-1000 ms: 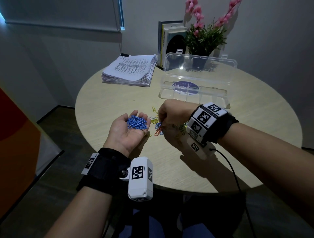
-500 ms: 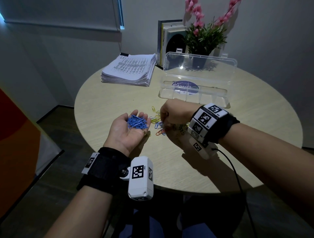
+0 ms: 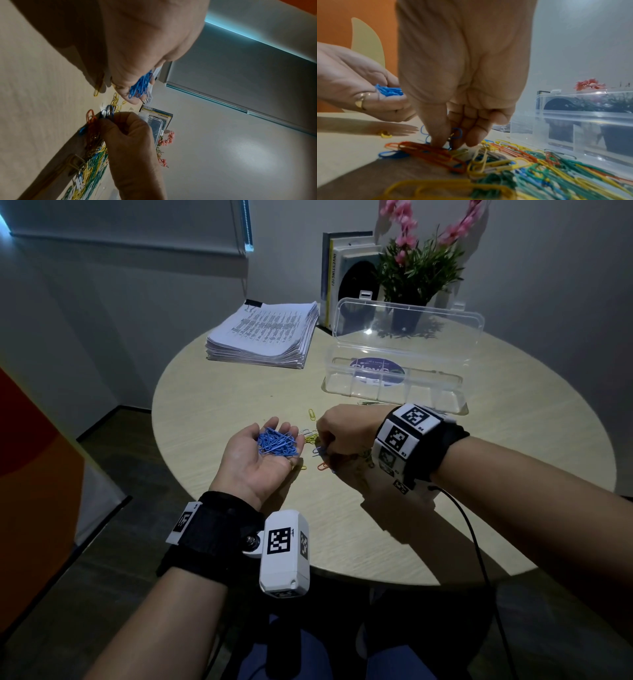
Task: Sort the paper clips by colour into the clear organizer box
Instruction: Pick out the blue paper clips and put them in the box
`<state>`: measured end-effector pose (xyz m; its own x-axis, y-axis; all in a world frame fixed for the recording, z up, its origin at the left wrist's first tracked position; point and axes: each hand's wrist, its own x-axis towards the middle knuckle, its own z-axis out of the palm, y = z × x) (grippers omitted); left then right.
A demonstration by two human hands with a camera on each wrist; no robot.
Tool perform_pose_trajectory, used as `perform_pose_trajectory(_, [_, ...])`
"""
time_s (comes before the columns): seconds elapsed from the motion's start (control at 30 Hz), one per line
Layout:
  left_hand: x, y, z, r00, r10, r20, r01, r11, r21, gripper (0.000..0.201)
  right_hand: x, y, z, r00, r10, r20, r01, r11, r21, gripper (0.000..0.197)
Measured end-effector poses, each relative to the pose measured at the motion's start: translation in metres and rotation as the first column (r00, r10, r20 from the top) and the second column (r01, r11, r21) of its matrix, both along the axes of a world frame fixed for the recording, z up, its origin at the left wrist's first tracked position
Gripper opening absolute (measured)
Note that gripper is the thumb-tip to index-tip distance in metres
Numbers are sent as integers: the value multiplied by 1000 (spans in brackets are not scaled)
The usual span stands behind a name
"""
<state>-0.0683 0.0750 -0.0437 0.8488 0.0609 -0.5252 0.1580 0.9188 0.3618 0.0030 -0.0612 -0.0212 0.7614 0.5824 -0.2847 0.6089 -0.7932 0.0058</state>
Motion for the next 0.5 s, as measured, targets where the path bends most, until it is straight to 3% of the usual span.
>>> perform_pose_trajectory(0.13, [-1,0,-1,1000,-10,0,10,1000,20,33,0,-4,2,1000,-7,18,5,995,96,21])
perform_pose_trajectory(0.23, [-1,-1,-1,1000,-13,-6,13,1000,19,38,2,-3,17,999,-30,11,25,952,304,15])
perform_pose_trajectory(0.33, [1,-4,-2,999,-33,10,33,999,13,43,-1,8,35,992,-5,-124,66,867,495,10])
perform_pose_trajectory(0.5, [2,-9,-2,994,-67,89,68,998,-5,36,-9,24,40,967,53,-249,95,832,547,13])
